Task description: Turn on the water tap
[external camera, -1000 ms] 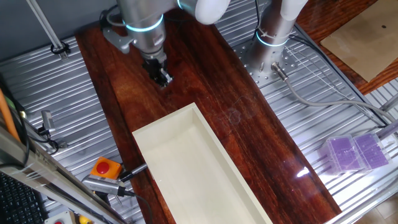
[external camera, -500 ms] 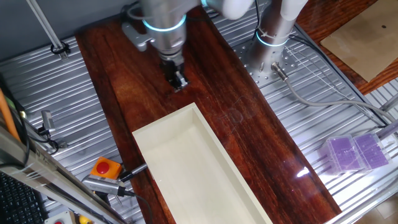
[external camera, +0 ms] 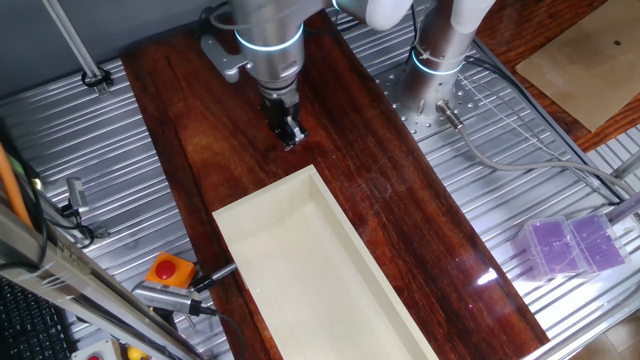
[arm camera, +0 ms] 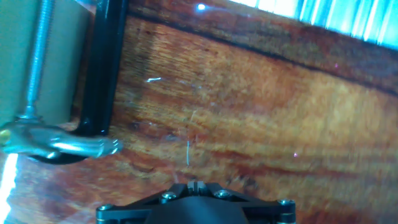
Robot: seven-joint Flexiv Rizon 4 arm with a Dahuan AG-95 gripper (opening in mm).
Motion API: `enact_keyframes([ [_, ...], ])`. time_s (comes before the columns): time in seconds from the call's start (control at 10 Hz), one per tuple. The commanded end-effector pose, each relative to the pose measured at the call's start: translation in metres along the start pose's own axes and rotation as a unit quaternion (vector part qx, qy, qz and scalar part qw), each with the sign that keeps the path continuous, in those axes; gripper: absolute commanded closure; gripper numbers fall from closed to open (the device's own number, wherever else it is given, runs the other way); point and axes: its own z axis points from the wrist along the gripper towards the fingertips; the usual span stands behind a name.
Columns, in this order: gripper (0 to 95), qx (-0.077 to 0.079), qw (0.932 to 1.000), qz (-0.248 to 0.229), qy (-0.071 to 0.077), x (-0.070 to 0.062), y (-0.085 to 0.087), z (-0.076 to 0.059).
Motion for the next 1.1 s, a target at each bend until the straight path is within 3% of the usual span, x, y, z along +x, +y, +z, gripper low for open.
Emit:
enact_keyframes([
  [0.1, 95.0, 0.002, 0.9995, -0.031, 0.005, -0.005, 0.011, 0.003],
  [0.5, 95.0, 0.004, 0.9999, -0.007, 0.006, -0.008, 0.042, 0.014],
  [1.1, 95.0, 0.003, 1.0, 0.007, 0.006, -0.009, 0.061, 0.014],
])
